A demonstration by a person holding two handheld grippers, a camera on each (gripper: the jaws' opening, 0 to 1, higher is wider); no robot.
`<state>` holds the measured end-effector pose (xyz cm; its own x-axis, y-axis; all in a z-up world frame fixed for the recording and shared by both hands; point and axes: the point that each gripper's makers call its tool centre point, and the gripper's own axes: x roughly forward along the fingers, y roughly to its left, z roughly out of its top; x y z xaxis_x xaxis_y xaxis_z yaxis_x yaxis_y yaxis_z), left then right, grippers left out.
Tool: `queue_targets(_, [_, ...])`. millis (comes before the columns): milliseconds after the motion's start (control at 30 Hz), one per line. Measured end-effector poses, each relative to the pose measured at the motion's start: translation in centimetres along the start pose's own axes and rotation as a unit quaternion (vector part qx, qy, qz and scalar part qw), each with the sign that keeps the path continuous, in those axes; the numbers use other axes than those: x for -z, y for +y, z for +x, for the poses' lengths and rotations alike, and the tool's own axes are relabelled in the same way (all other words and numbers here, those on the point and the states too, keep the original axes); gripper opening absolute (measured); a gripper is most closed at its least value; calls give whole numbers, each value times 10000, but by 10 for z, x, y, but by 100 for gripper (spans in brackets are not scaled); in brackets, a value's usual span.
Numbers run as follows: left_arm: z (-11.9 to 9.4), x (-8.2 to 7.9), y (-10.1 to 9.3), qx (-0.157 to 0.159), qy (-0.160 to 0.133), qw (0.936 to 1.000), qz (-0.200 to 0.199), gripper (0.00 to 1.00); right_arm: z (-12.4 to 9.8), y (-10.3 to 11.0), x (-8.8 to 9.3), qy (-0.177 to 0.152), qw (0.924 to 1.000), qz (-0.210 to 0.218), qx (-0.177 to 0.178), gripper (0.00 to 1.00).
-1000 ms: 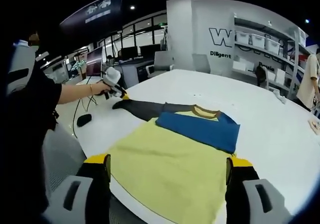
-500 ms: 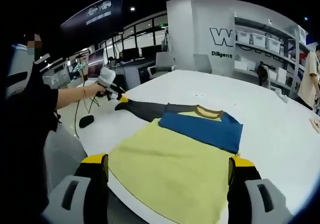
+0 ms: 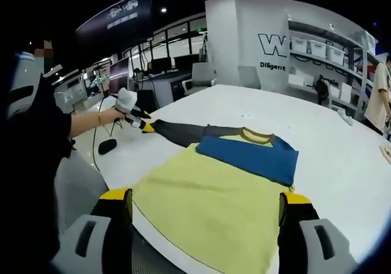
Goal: Fold the garment on the visible template until the final outline fits inside the template.
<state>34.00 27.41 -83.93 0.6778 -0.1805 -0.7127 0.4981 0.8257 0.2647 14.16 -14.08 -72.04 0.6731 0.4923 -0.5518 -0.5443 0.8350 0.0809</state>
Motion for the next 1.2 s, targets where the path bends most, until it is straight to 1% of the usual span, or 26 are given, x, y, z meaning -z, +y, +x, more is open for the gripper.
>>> queue_targets(100, [0,6,2,-23,25,10000,15,48,0,-1,0,-7,10000,-9,27,99])
queue_targets(233, [3,18,2,5,104,9999,11,40,0,-2,-1,-38,10000,20,37,99])
queue_targets(300, [4,21,3,9,126,9999,-17,38,0,-3,1,-10,10000,44,63,99])
queue_targets(333, [5,19,0,58,11,10000,-73,37,0,-3,1,-3,10000,48,62,99])
queue_targets(433, [6,20,-1,46,20,10000,-75,33,0,-3,1,5,10000,59,53,99])
queue_targets(467, [7,23,0,0,100,9999,49,30,0,-3,1,-1,10000,61,52,99])
queue_targets(500, [7,22,1,-10,49,10000,15,27,0,-3,1,-1,10000,57,53,99])
queue_targets(533, [6,22,2,-15,60,10000,43,23,0,-3,1,-1,10000,55,54,99])
queue_targets(600, [4,22,1,-14,71,10000,24,22,0,-3,1,-2,10000,53,52,99])
queue_targets(767, [-4,22,-3,-24,78,9999,-66,12,0,-3,2,11,10000,58,54,98])
queue_targets(867, [-10,20,-7,91,54,9995,-290,9,0,-3,3,27,10000,70,59,98])
queue_targets(967, [-16,19,-6,81,22,9991,-412,8,0,-2,2,21,10000,52,48,97])
queue_targets(1033, [-19,17,-6,142,-29,9984,-546,6,1,-2,2,16,10000,51,42,97])
queue_targets(1100, [-22,16,-3,132,-61,9980,-623,4,1,-1,2,21,10000,53,29,97])
queue_targets(1133, [-20,19,0,136,-60,9978,-640,4,1,-1,2,26,10000,39,26,96])
queue_targets(1167, [-20,21,6,117,-89,9970,-761,4,1,-1,2,38,10000,27,20,96])
queue_targets(1200, [-20,21,6,120,-93,9968,-782,3,2,0,2,46,10000,22,7,96])
